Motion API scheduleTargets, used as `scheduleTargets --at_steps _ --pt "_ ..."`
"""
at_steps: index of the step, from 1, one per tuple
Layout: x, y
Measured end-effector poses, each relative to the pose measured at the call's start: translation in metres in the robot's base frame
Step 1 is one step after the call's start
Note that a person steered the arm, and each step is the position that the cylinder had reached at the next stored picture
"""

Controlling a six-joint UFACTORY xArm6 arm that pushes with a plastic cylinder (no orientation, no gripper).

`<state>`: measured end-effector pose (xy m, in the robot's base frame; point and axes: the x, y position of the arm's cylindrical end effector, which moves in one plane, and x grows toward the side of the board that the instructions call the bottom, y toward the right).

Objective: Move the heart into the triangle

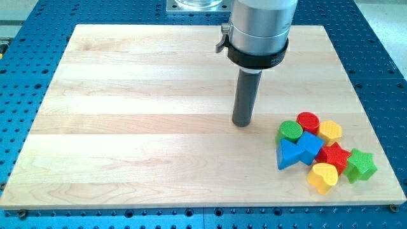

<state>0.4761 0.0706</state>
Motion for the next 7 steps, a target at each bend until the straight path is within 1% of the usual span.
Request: scheduleTargets --at_steps 1,3,4,5,6,7 --pt "0.0 0.0" --pt "-0.017 0.0" --pt "-0.028 0.024" --pt "-0.045 0.087" --pt "-0.053 0.146" --pt "-0.036 0.2"
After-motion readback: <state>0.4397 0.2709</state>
